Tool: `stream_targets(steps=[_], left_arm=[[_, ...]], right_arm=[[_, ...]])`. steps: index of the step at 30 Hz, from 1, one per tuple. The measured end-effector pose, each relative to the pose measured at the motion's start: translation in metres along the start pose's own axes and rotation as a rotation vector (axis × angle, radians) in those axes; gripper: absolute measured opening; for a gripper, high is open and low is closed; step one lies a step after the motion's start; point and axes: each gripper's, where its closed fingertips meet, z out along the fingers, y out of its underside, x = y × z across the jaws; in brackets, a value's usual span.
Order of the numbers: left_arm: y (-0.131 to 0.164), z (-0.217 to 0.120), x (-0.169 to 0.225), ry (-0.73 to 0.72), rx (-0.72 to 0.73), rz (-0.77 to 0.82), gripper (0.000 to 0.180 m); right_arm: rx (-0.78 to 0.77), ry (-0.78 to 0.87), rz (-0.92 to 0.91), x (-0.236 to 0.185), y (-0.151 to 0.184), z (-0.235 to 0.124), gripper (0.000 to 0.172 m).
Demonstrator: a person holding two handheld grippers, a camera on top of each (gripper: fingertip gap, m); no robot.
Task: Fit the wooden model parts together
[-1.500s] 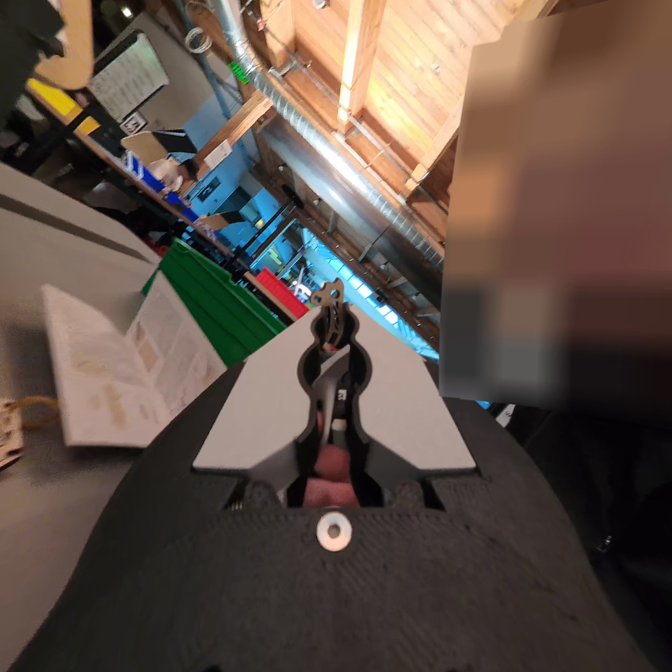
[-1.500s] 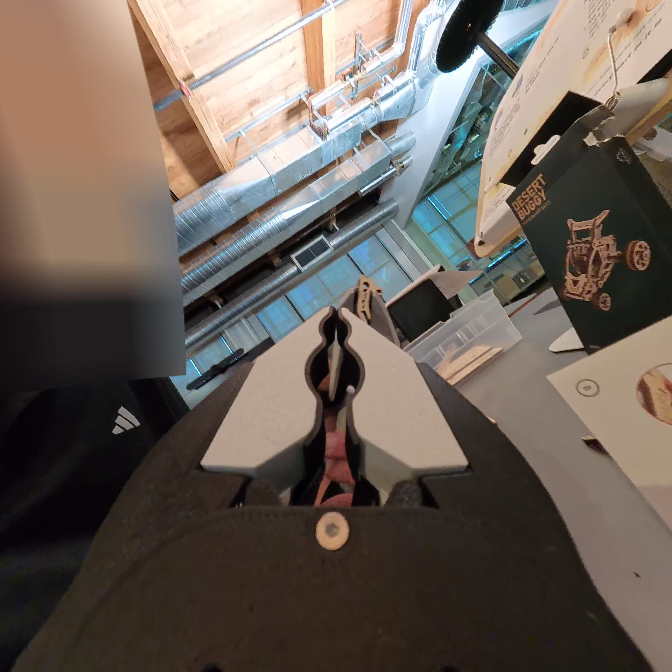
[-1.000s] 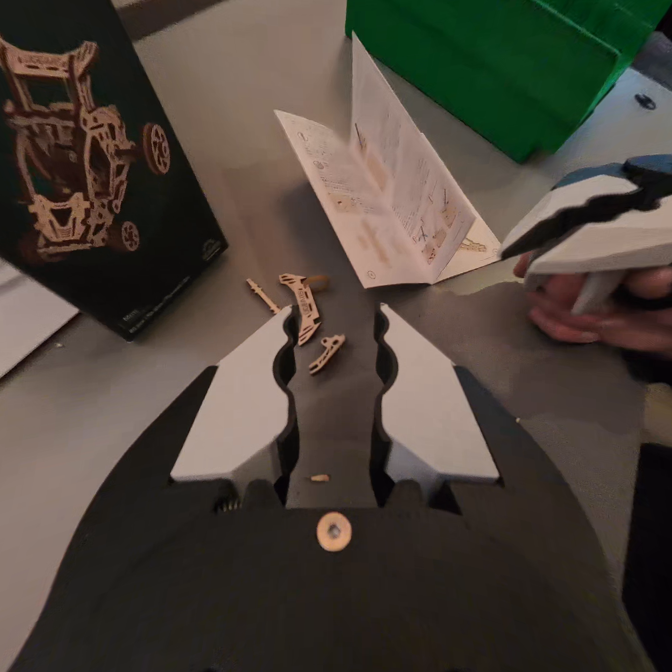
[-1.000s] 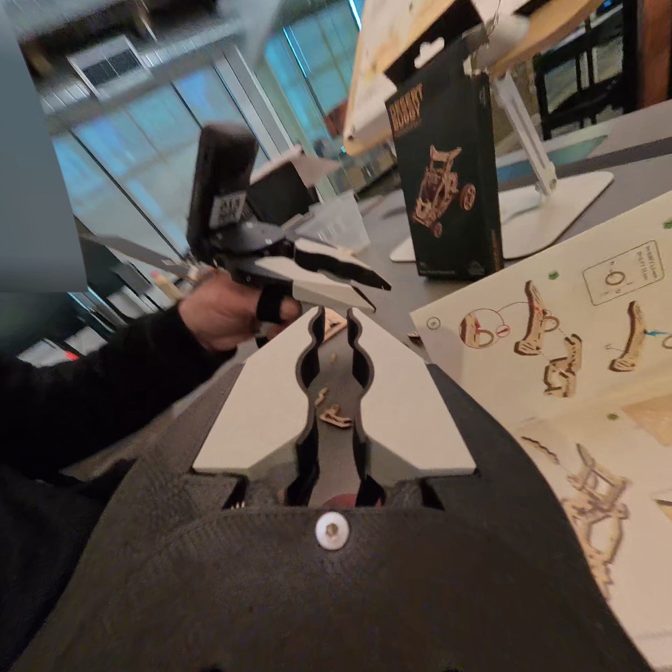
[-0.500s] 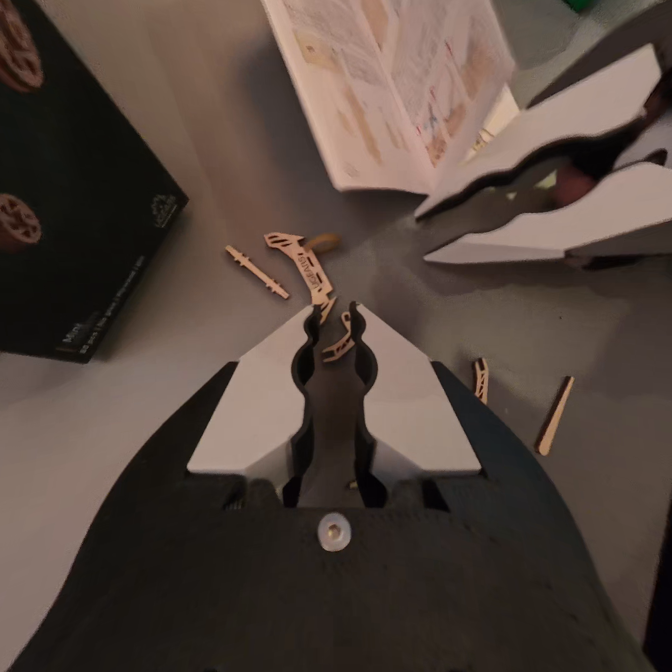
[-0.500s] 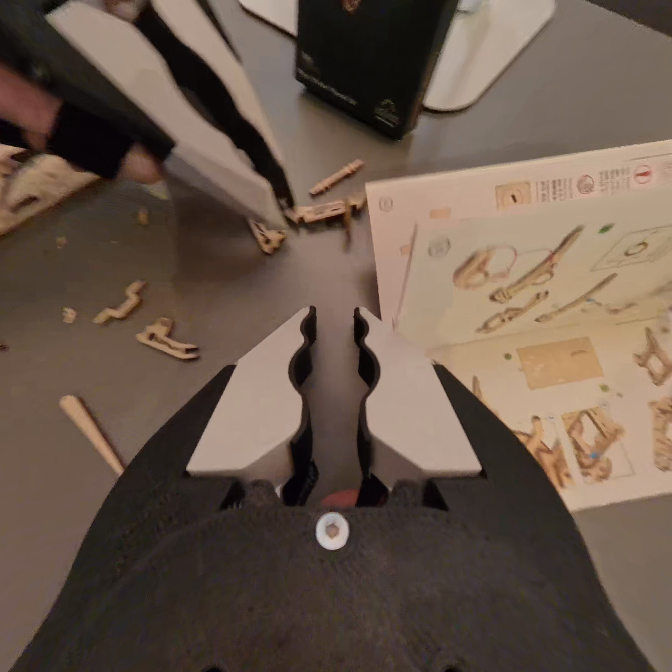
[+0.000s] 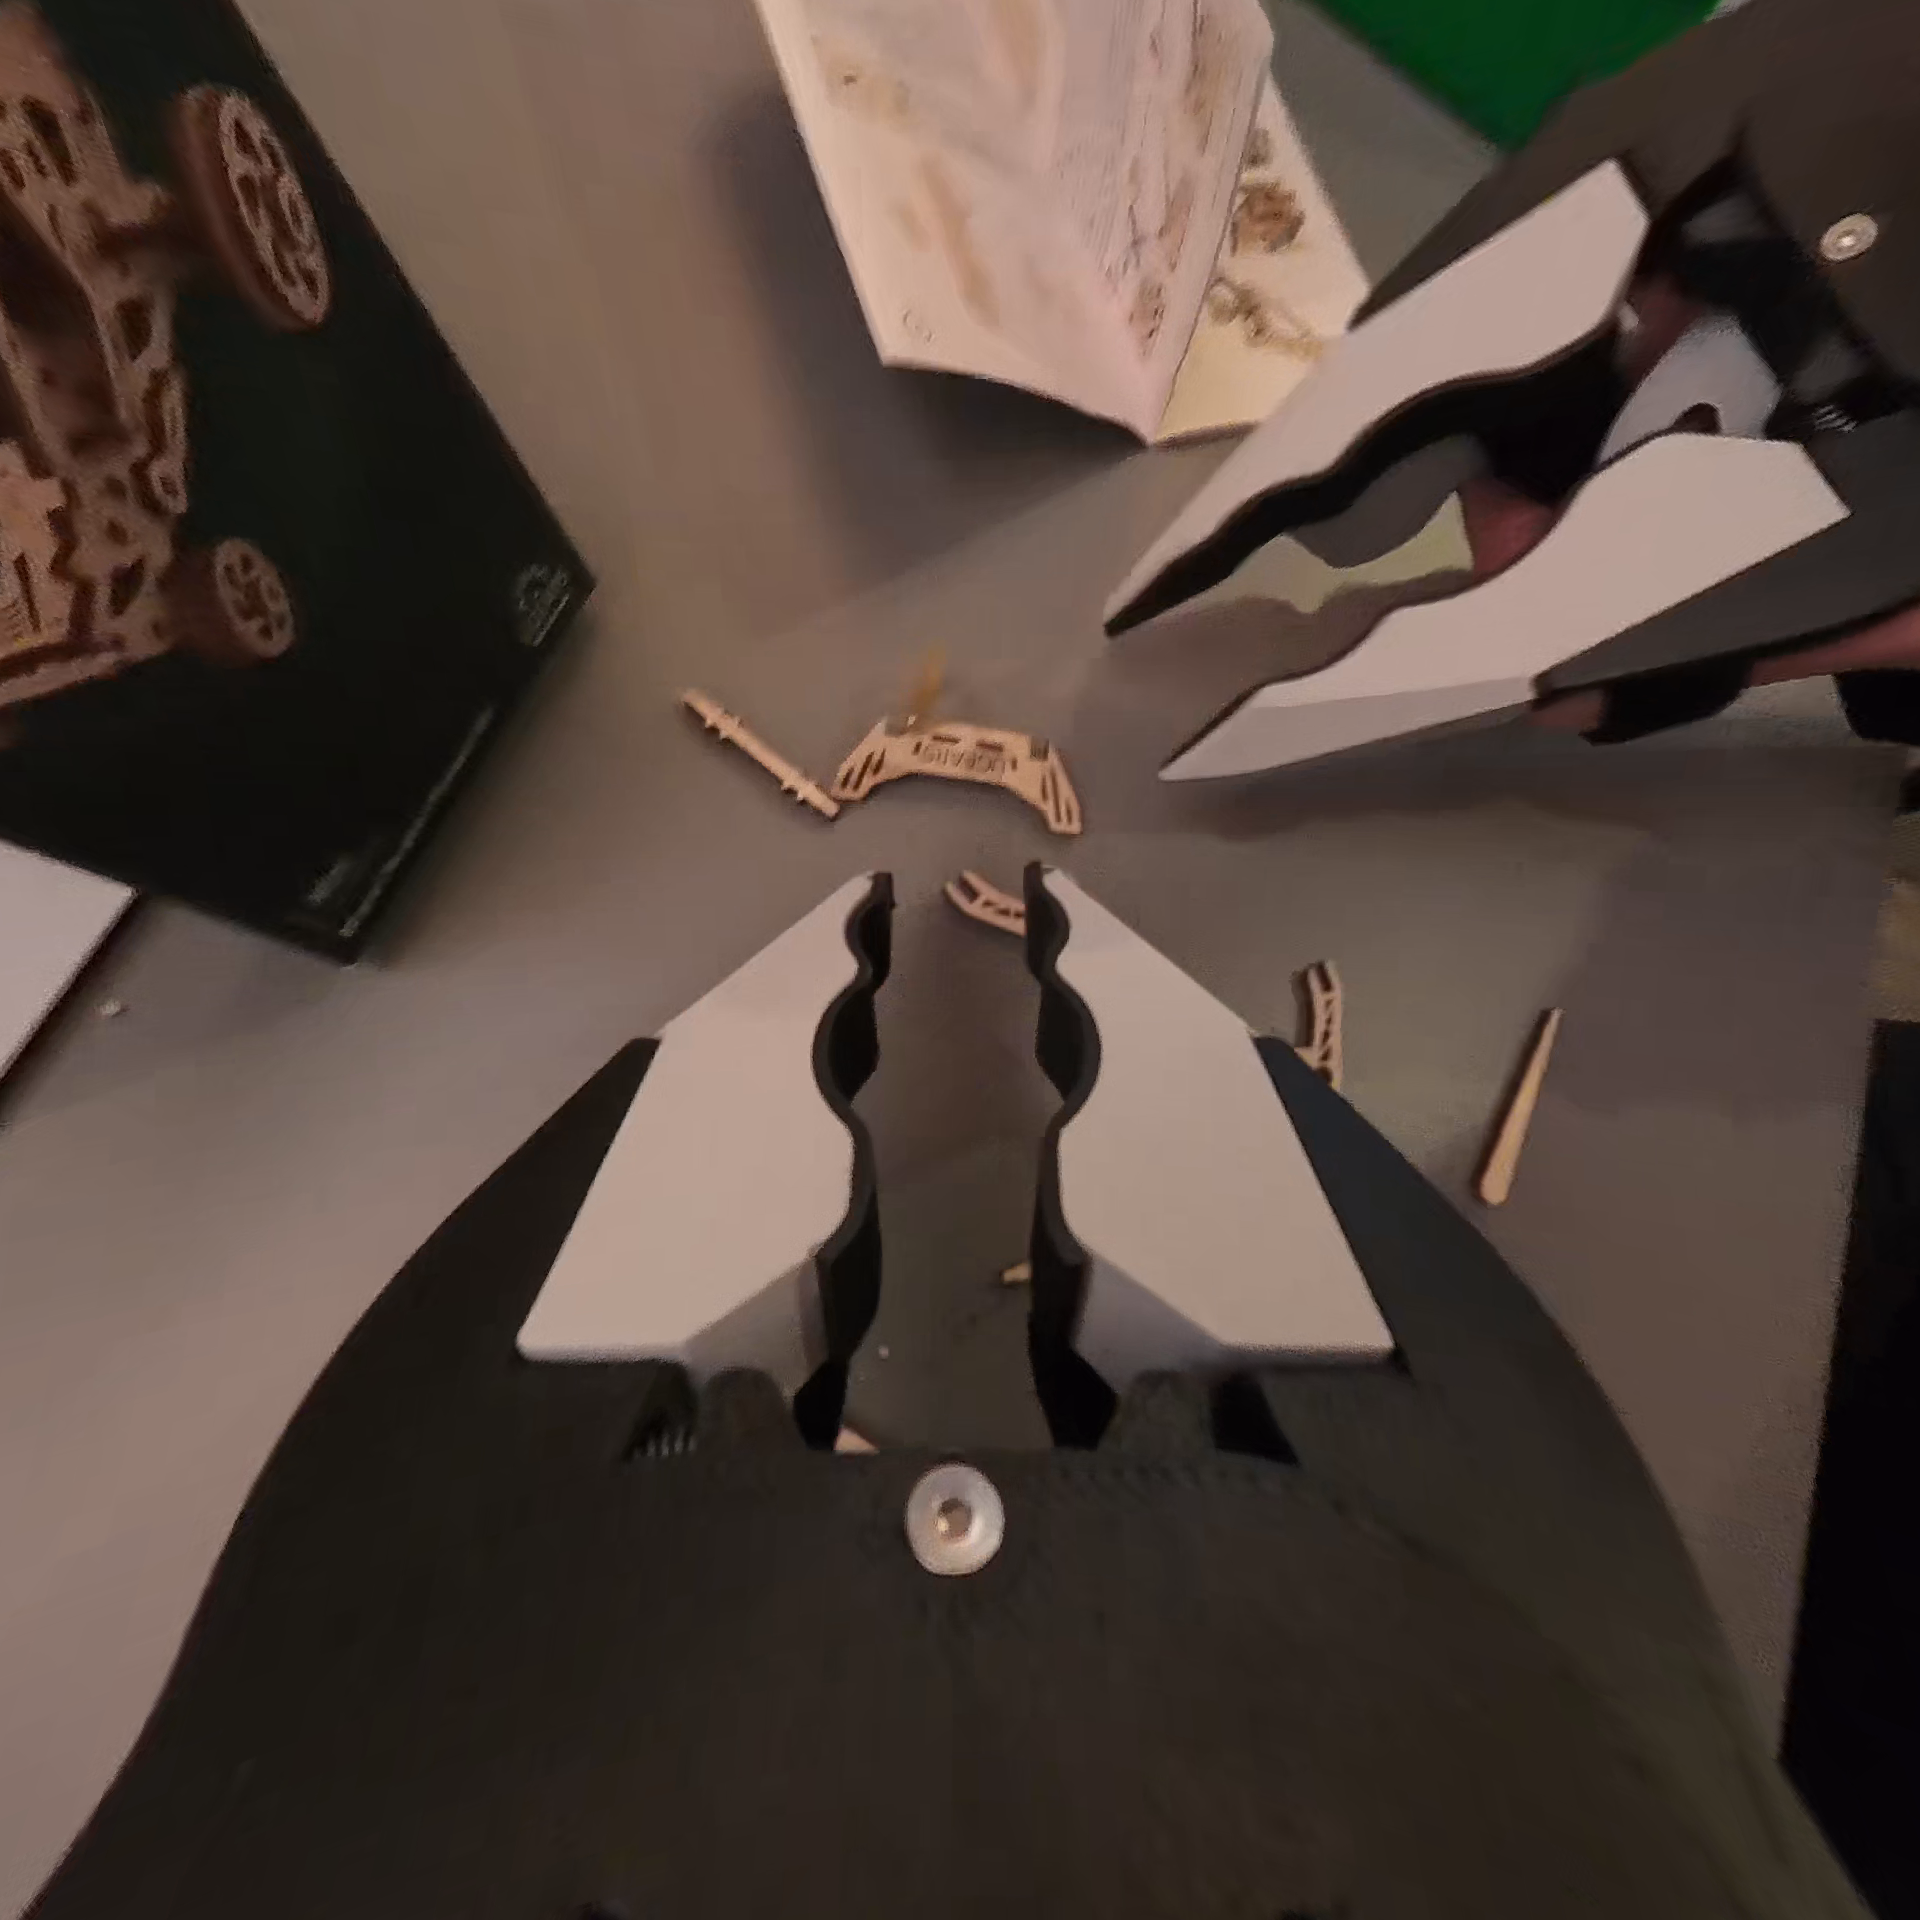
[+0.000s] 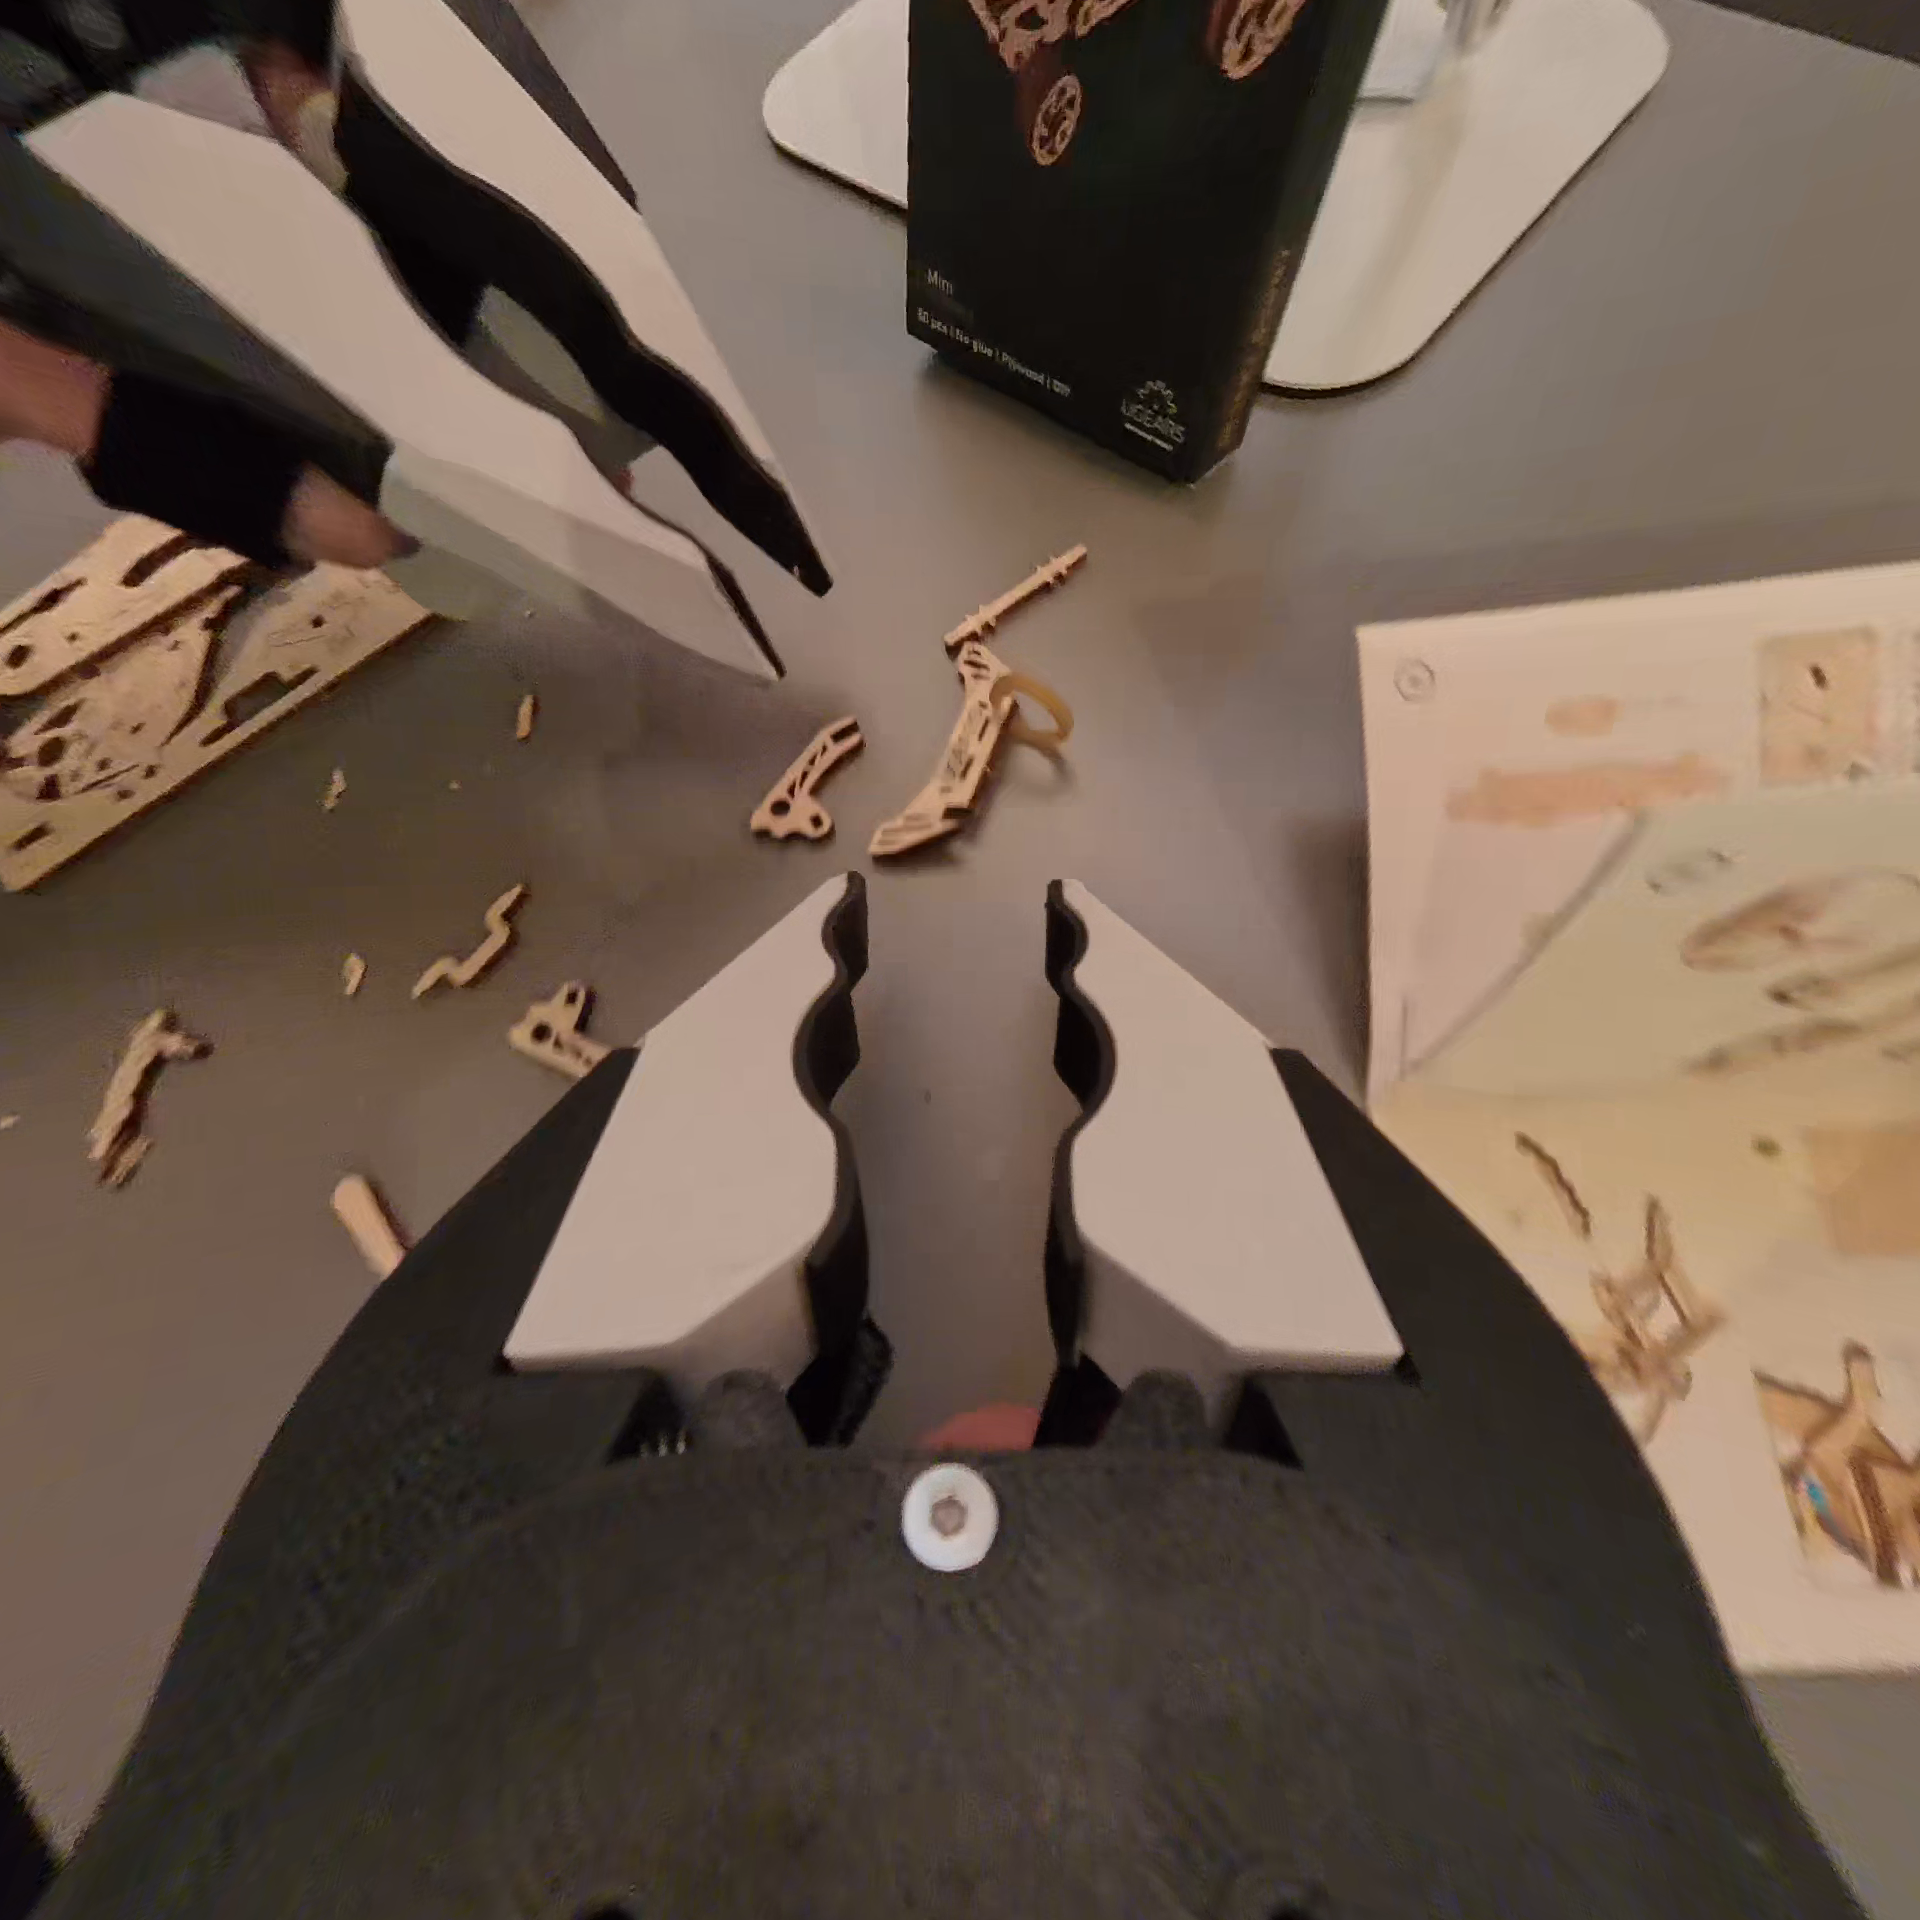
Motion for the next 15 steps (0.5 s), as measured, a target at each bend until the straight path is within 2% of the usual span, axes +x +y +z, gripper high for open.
stream_targets(steps=[1,4,6,8,15], left_arm=[[0.003,-0.001,-0.001,-0.015,-0.008,0.006,0.024],[0.014,-0.005,-0.002,-0.055,-0.016,-0.008,0.03],[0.016,-0.005,0.003,-0.048,0.003,-0.026,0.035],[0.022,-0.001,0.008,-0.057,-0.026,0.006,0.039],[0.02,0.005,0.017,-0.047,-0.001,0.105,0.051]], right_arm=[[-0.017,0.015,-0.014,0.0,-0.002,0.009,0.032],[-0.045,0.008,-0.01,-0.005,-0.007,0.029,0.032],[-0.075,0.048,-0.034,0.0,-0.006,0.036,0.026],[-0.069,0.04,-0.03,0.0,-0.008,0.038,0.011],[-0.035,-0.012,-0.039,0.0,-0.007,0.029,0.009]])
